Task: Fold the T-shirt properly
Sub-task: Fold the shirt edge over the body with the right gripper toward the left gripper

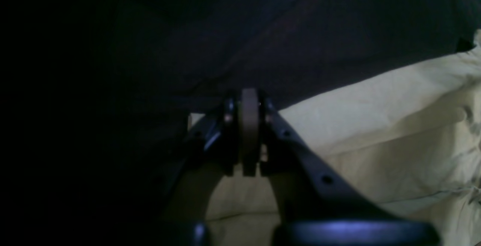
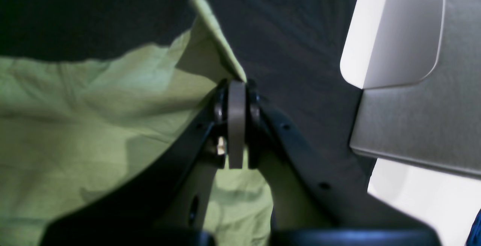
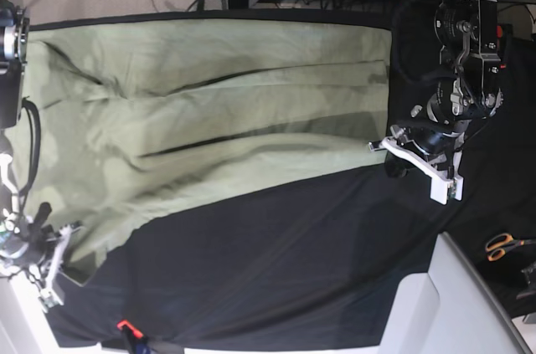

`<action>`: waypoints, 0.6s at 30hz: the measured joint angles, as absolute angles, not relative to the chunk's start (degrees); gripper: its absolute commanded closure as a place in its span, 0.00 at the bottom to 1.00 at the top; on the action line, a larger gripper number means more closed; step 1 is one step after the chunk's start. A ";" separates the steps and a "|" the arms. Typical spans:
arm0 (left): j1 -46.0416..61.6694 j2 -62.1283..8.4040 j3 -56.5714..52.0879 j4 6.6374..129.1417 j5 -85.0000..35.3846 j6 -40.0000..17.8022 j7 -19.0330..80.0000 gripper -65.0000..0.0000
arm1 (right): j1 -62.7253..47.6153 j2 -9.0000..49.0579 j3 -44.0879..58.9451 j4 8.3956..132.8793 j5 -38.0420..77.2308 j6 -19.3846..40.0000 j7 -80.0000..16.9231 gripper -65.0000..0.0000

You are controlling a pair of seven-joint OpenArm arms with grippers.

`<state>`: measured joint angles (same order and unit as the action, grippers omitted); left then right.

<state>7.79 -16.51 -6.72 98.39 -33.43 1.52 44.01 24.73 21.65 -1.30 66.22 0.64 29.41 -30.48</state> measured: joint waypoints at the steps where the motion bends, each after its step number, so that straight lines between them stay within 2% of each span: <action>1: 7.79 -16.51 -6.72 98.39 -33.43 1.52 44.01 1.00 | 24.71 21.54 -1.32 66.22 0.67 29.41 -29.56 1.00; 11: 7.79 -16.53 -6.68 98.39 -33.41 1.52 44.01 1.00 | 22.76 22.02 -1.13 66.22 0.64 28.99 -28.53 1.00; 14: 7.79 -16.53 -6.66 98.39 -33.43 1.52 44.01 1.00 | 21.32 21.91 -1.13 66.22 0.82 29.41 -32.77 1.00; 18: 8.54 -16.56 -6.55 98.78 -33.23 1.52 45.06 1.00 | 18.39 22.04 -1.08 69.36 0.60 29.02 -33.21 1.00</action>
<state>8.54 -16.56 -6.55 98.78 -33.23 1.52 45.06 18.39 22.04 -1.08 69.36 0.60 29.02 -33.21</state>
